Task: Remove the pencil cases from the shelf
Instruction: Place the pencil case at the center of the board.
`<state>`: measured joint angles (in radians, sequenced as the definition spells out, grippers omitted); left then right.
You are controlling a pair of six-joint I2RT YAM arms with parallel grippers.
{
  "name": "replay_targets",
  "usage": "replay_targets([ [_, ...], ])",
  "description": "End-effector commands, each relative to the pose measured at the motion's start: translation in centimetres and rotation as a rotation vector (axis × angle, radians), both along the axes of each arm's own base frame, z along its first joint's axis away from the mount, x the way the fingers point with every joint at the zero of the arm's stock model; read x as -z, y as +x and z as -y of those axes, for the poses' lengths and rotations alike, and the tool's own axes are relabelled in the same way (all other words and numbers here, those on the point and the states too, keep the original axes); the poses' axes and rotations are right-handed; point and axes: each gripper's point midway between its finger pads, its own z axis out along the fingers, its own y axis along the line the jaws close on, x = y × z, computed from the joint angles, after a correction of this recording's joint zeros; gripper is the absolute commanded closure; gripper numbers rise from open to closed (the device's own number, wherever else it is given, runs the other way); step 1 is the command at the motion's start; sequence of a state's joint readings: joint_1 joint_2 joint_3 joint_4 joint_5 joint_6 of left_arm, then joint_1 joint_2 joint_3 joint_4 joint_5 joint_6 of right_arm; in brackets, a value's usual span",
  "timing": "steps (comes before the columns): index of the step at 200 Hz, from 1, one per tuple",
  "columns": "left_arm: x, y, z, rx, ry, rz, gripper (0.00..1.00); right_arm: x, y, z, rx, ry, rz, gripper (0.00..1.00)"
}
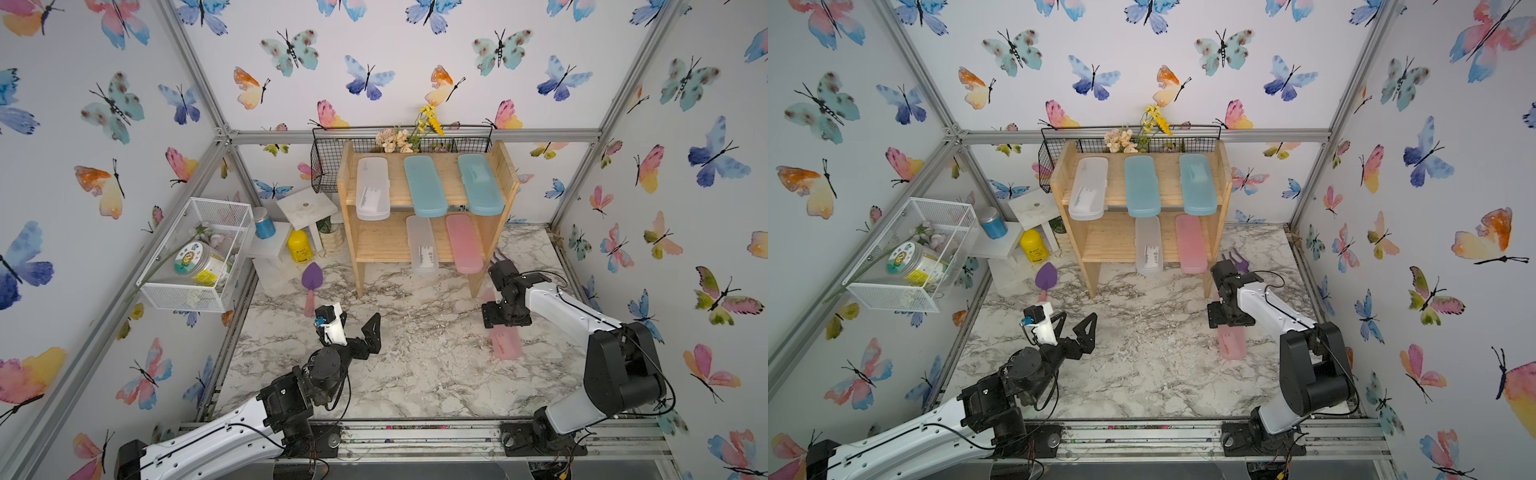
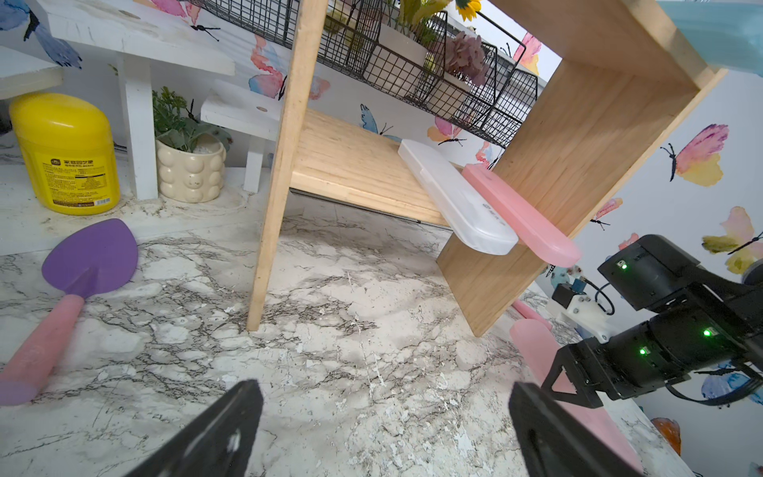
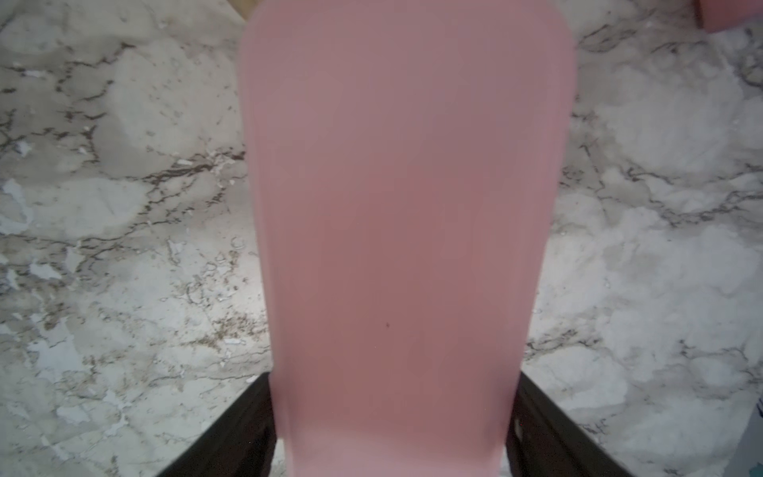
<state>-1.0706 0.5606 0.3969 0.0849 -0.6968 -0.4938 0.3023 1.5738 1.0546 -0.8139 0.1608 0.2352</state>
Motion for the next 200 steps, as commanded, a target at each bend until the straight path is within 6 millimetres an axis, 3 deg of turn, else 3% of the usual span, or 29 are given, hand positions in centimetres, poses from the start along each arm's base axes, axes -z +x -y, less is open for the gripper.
replay_targets([
  [1,-0.2,-0.1,0.6,0.037,-0.017,0.004,0.01,1.5,0.0,1.3,-0.034,-0.025,-0.026,0.26],
  [34,-0.1,0.0,0.7,0.035,-0.017,0.001,0.01,3.5,-0.1,0.9,-0.048,0.039,-0.032,0.26],
  [69,-0.3,0.2,1.3,0.048,-0.009,-0.010,0.01,4.1,0.1,1.4,-0.018,0.050,-0.056,0.23],
  [107,-0.7,0.3,1.8,0.064,-0.047,-0.018,0.01,4.8,-0.1,1.5,-0.017,0.048,-0.085,0.01],
  [131,-0.9,0.3,2.1,0.086,-0.082,-0.034,0.01,4.3,0.0,1.4,-0.019,0.054,-0.066,0.00],
  [150,-1.2,0.4,3.2,0.146,-0.148,-0.062,0.01,1.9,0.8,1.2,-0.013,0.075,0.019,0.00],
  [200,-3.9,1.9,8.2,0.346,-0.367,-0.159,0.01,-8.7,1.7,0.8,0.036,0.180,0.367,0.01],
])
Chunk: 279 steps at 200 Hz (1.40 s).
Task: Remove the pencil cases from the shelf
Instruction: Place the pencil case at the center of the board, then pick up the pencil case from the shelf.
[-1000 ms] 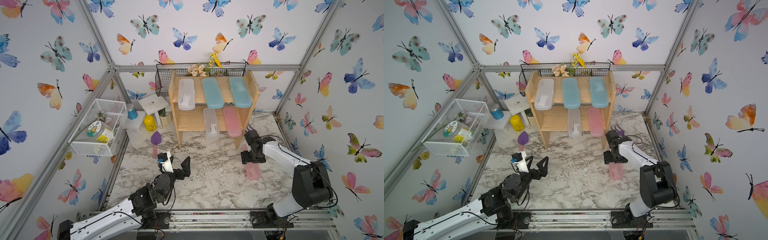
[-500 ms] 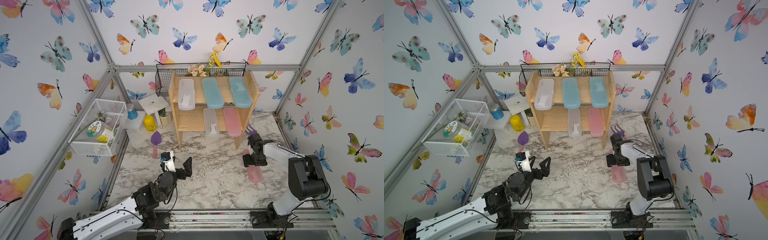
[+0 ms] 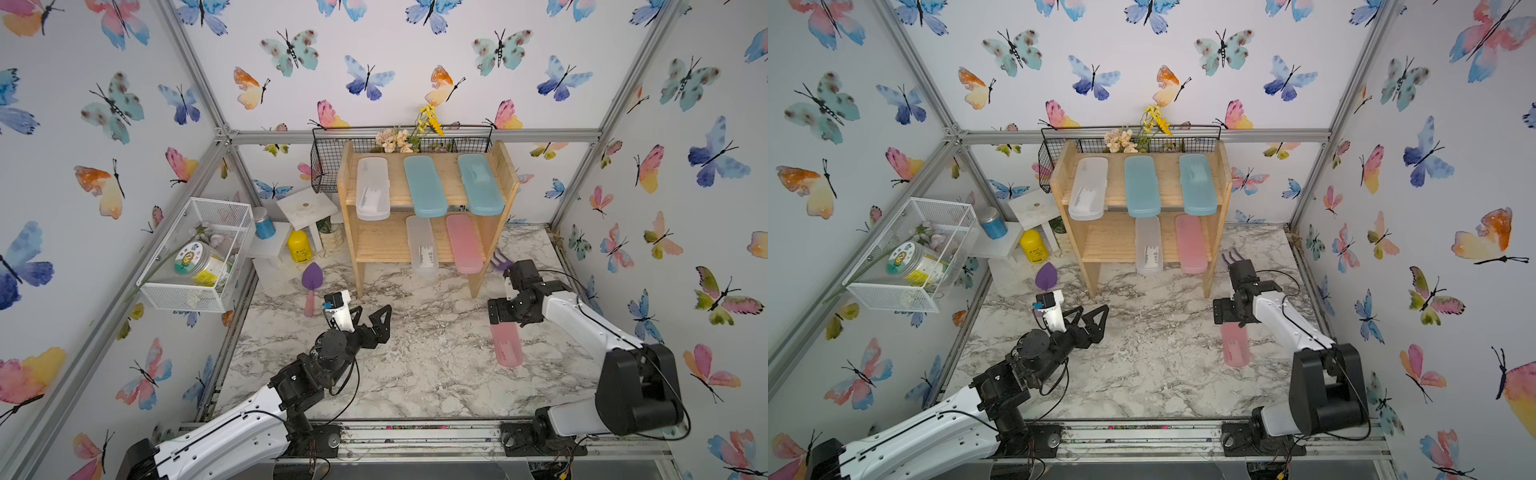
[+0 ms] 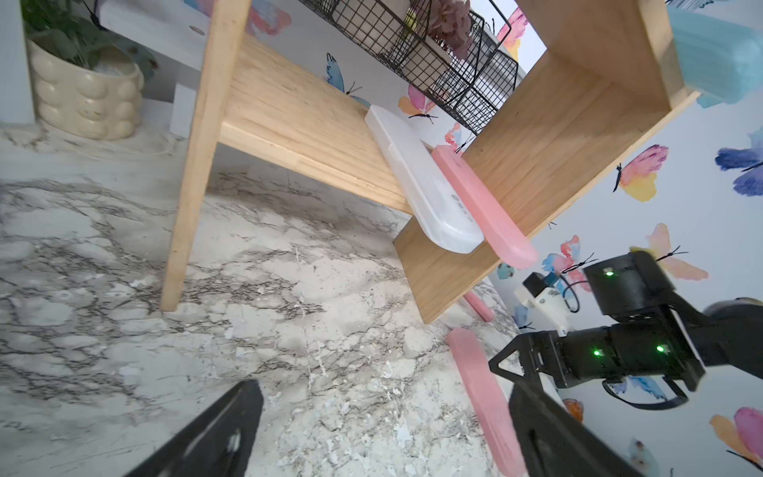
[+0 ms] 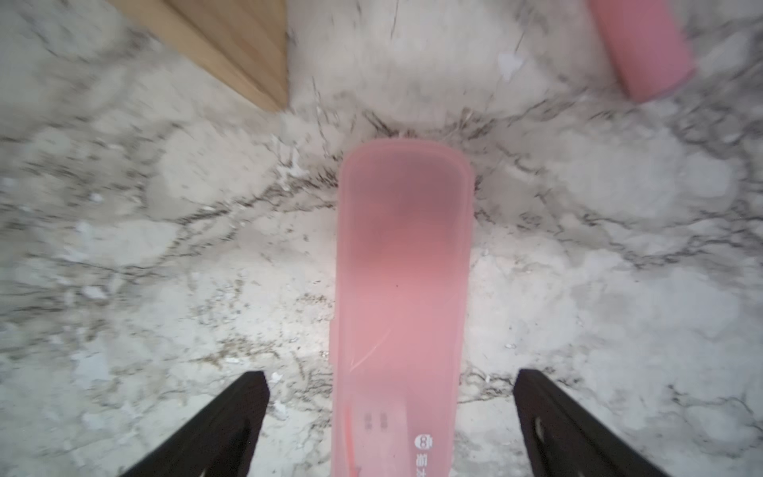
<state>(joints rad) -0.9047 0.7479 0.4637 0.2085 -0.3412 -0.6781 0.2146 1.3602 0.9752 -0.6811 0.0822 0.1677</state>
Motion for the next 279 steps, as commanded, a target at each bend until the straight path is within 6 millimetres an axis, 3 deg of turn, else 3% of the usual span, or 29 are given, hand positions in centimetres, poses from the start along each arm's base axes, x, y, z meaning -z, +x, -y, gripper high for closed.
replay_targets([
  [1,-3.5,-0.2,4.1,0.181,-0.182,-0.030,0.01,-4.5,0.2,-0.1,0.039,0.062,0.135,0.01],
  [27,-4.5,2.0,7.6,0.276,-0.242,-0.125,0.01,-8.5,-0.5,0.6,0.110,0.092,0.247,0.01],
  [47,-4.2,4.2,9.5,0.325,-0.293,-0.193,0.01,-9.8,-0.9,-0.1,0.118,0.162,0.276,0.01],
  [106,-3.1,8.8,10.3,0.372,-0.418,-0.251,0.01,-8.5,-1.3,-1.9,0.066,0.242,0.214,0.01],
  [130,-2.6,10.0,10.8,0.378,-0.429,-0.266,0.02,-9.2,-0.9,-2.1,0.062,0.256,0.235,0.01],
  [171,-2.1,11.7,11.0,0.383,-0.459,-0.284,0.15,-10.0,-0.4,-2.5,0.056,0.274,0.244,0.01],
  [246,-0.1,12.7,10.8,0.369,-0.472,-0.332,0.45,-11.0,-0.6,-2.3,0.051,0.261,0.247,0.01],
  [279,0.5,13.1,10.3,0.360,-0.489,-0.341,0.67,-11.2,-0.9,-2.1,0.047,0.252,0.251,0.01],
])
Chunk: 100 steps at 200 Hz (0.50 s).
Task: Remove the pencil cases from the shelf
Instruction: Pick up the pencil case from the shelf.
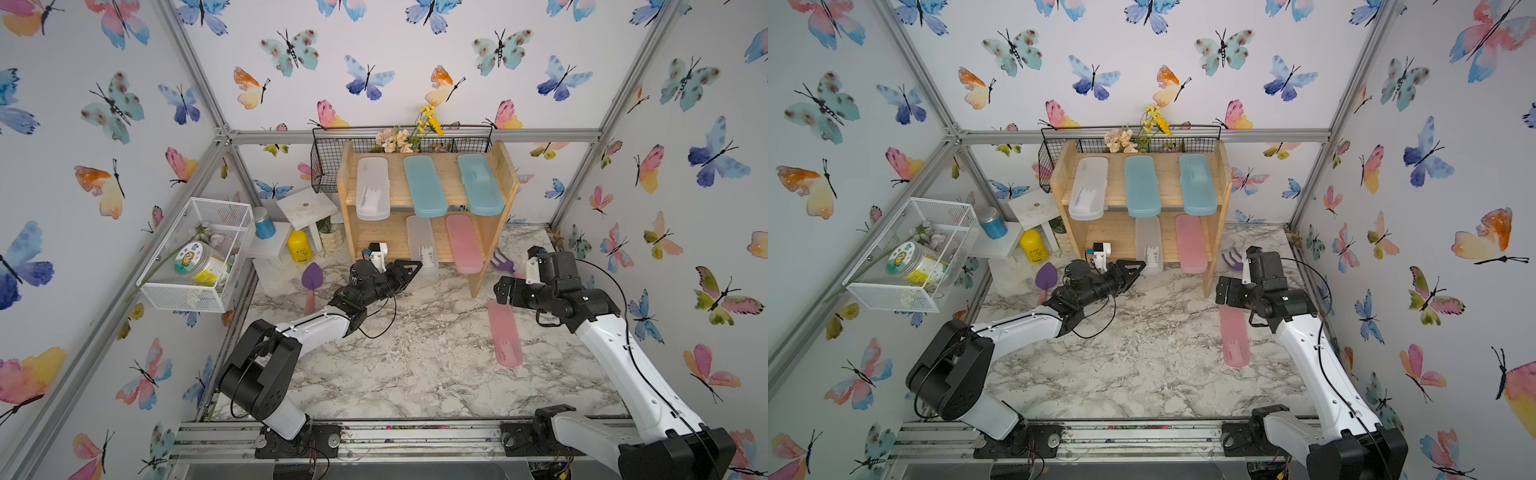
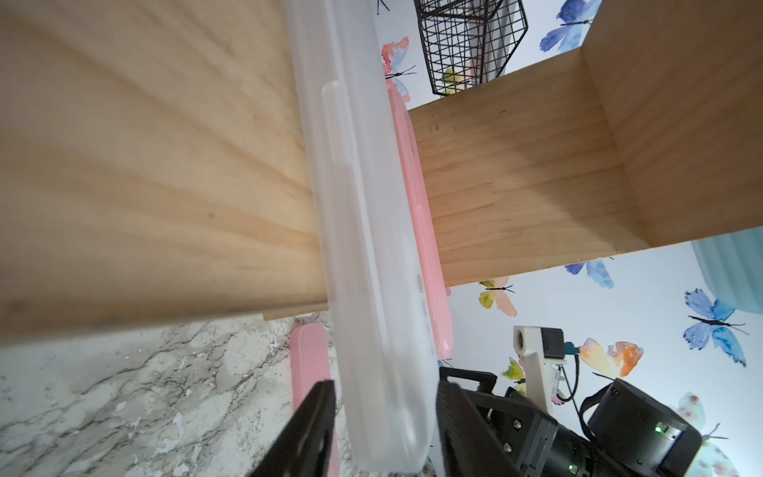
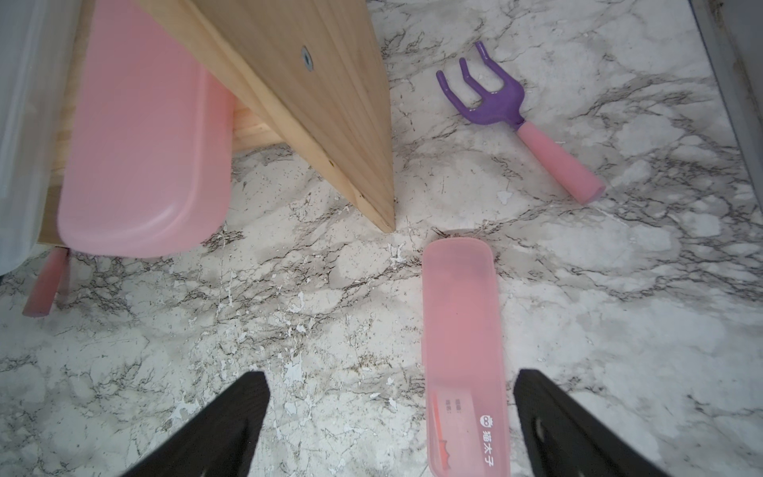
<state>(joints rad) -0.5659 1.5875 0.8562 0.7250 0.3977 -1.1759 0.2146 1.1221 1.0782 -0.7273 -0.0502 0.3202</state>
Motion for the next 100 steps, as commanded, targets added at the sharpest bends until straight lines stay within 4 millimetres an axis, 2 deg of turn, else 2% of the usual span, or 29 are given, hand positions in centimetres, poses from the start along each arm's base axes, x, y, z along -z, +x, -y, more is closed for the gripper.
replay_targets([
  [1,-0.2,0.1,0.0,0.025,-0.029,0.017,0.68,-0.9,-0.4,0.1,-0.011,-0.002,0.006,0.01],
  [26,0.0,-0.1,-0.2,0.023,-0.030,0.018,0.85,-1.7,-0.6,0.2,-0.011,-0.001,0.022,0.01],
  [42,0.2,-0.4,-0.4,0.023,-0.023,0.020,0.92,-2.6,-0.6,0.0,-0.022,0.007,0.050,0.01],
  [71,0.6,-2.6,-1.7,0.020,0.013,0.057,0.93,-4.9,-1.5,-1.6,-0.108,0.075,0.096,0.01],
  [87,1.6,-4.5,-3.3,-0.007,0.083,0.086,0.92,-6.5,-2.3,-2.6,-0.152,0.141,0.141,0.01],
  [100,1.6,-6.3,-4.7,-0.039,0.163,0.140,0.92,-7.6,-3.1,-3.6,-0.182,0.219,0.184,0.01],
])
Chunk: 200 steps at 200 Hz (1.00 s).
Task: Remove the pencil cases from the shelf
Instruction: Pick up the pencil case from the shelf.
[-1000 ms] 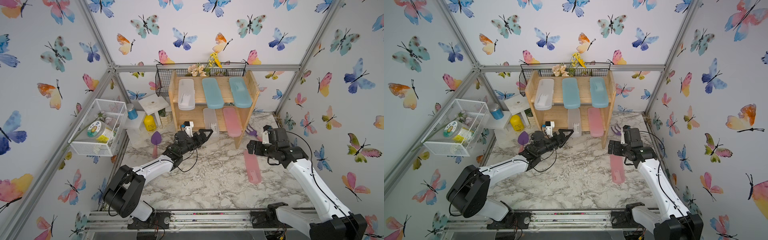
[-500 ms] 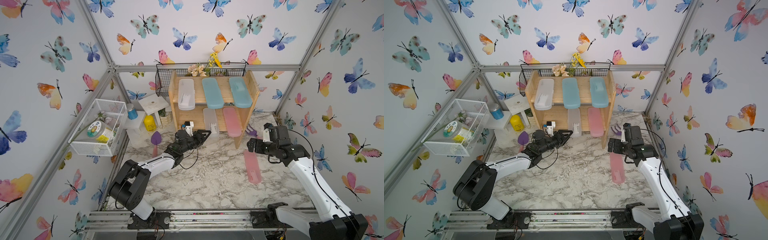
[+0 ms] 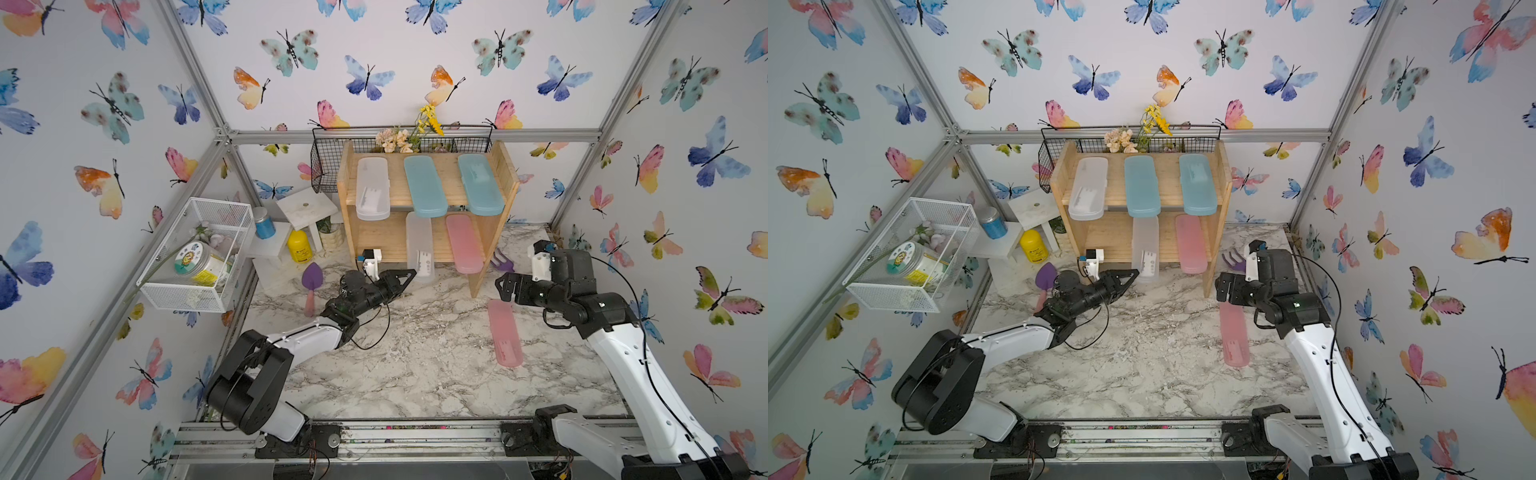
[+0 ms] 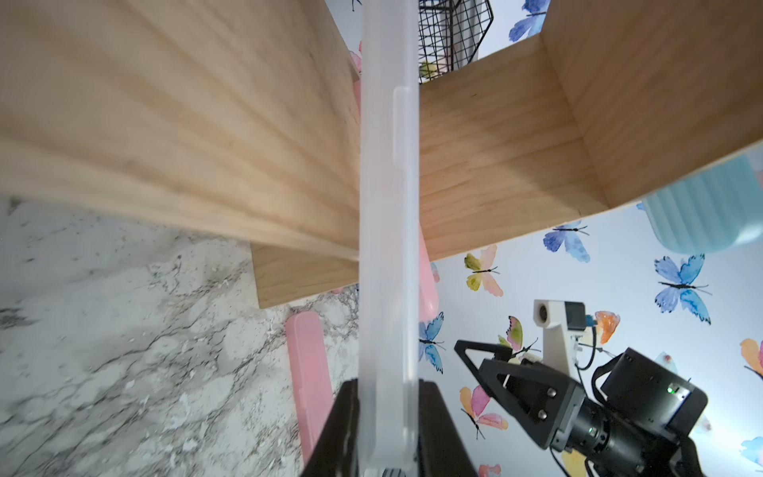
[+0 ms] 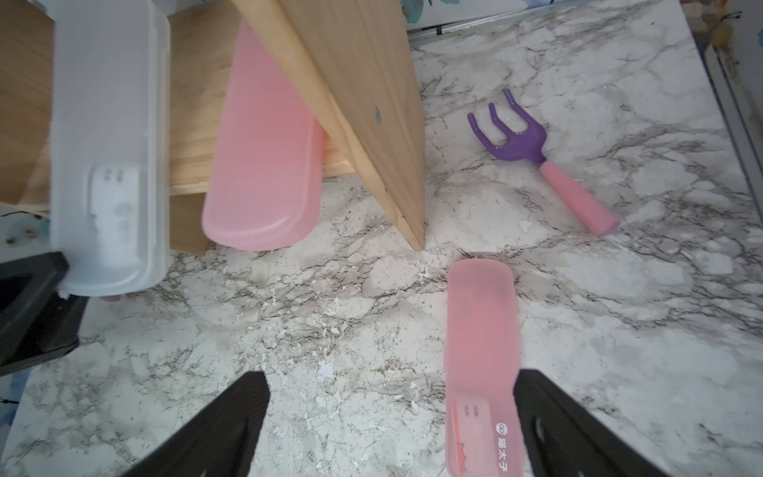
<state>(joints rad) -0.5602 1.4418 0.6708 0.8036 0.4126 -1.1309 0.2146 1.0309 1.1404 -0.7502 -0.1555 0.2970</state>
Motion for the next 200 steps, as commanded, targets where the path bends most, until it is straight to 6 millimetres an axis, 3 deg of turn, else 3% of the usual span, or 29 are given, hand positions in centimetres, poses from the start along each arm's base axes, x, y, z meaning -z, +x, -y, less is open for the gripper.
replay_targets([
  [1,1.5,-2.8,-2.4,-0.060,0.165,0.075,0.92,-2.7,-1.7,-2.1,-0.097,0.137,0.067,0.01],
  [42,1.6,-8.5,-5.4,-0.150,0.369,0.246,0.92,-4.9,-3.8,-6.5,-0.260,0.439,0.089,0.01],
  [77,1.2,-11.5,-7.5,-0.237,0.422,0.334,0.94,-5.5,-4.2,-10.1,-0.302,0.500,0.094,0.01],
  [112,0.4,-11.7,-7.4,-0.250,0.467,0.357,0.94,-4.0,-6.3,-19.1,-0.395,0.385,0.075,0.01],
  [130,-0.2,-11.9,-6.8,-0.251,0.479,0.372,0.94,-3.6,-6.4,-22.4,-0.425,0.384,0.072,0.01],
  [200,-0.8,-12.8,-6.9,-0.253,0.437,0.381,0.94,-2.3,-3.8,-27.5,-0.458,0.369,0.085,0.01],
])
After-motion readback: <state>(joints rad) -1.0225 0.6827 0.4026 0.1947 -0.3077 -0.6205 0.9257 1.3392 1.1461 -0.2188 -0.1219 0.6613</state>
